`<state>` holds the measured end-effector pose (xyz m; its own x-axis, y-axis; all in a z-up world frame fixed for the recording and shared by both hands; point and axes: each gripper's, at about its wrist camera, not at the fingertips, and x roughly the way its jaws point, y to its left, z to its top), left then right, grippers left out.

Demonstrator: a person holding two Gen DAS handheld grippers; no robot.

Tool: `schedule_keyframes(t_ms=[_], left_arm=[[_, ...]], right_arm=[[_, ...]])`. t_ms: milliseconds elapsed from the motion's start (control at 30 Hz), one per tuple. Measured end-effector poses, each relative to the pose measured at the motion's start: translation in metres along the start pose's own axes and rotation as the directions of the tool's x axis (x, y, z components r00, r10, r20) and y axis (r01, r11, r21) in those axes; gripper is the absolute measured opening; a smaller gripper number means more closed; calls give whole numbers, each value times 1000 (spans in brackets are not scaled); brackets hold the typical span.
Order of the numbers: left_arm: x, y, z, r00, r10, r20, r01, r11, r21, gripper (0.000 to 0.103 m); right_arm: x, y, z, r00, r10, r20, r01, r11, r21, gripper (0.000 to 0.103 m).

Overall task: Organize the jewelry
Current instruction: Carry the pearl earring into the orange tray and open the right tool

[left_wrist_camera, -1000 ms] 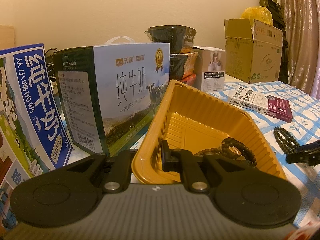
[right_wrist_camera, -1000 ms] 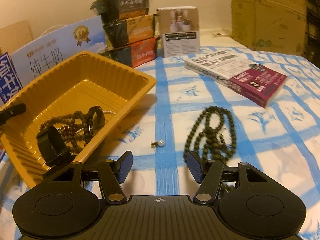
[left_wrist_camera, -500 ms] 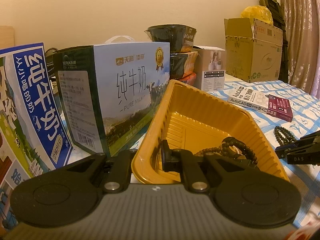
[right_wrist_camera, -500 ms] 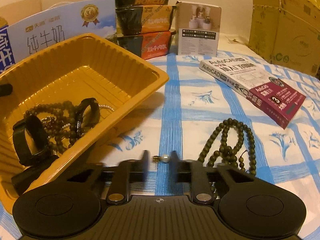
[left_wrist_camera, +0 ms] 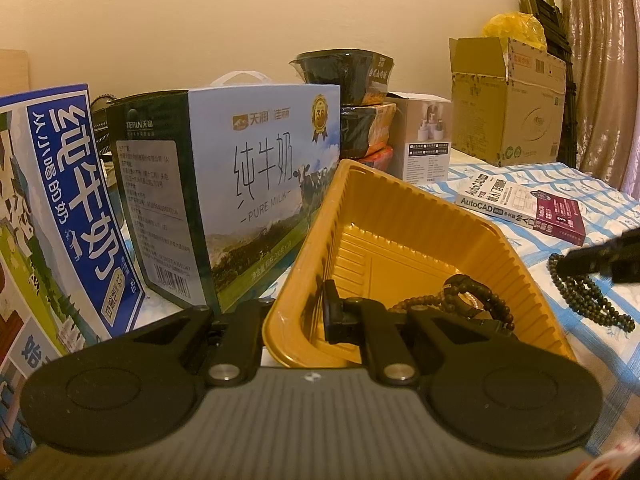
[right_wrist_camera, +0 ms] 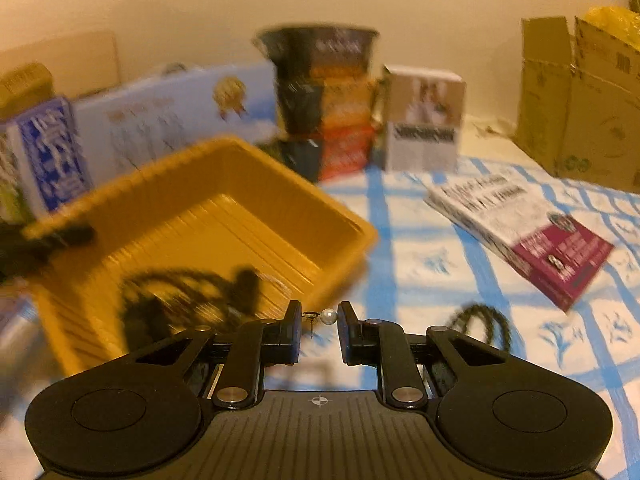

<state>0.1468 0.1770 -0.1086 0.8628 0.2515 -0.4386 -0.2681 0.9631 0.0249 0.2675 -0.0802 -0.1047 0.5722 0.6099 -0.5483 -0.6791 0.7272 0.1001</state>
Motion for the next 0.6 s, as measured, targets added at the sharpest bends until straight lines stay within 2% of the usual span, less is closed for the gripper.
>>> schedule_keyframes(t_ms=[100,233,300,467,600], left_arm=[[0,0,0,1000,0,0,0,1000,-1,10],[-1,-1,1,1000,0,2,0,1000,1,10],[-1,-1,2,1000,0,2,0,1000,1,10],[-1,-2,3,1000,-1,3,1,1000,3,10],[-1,-2,3,1000,0,3,0,1000,3,10]], right_arm=[[-11,18,15,997,76,29,-75,997,-10,19],[-16,47,28,978,205,40,-204,979,-23,19],[-11,60,31,970,242,30,-241,970,-35,19],[6,94,31,955,297,-18,-298,950,-91,19],[24,107,28,959,281,-35,-283,952,-115,19]])
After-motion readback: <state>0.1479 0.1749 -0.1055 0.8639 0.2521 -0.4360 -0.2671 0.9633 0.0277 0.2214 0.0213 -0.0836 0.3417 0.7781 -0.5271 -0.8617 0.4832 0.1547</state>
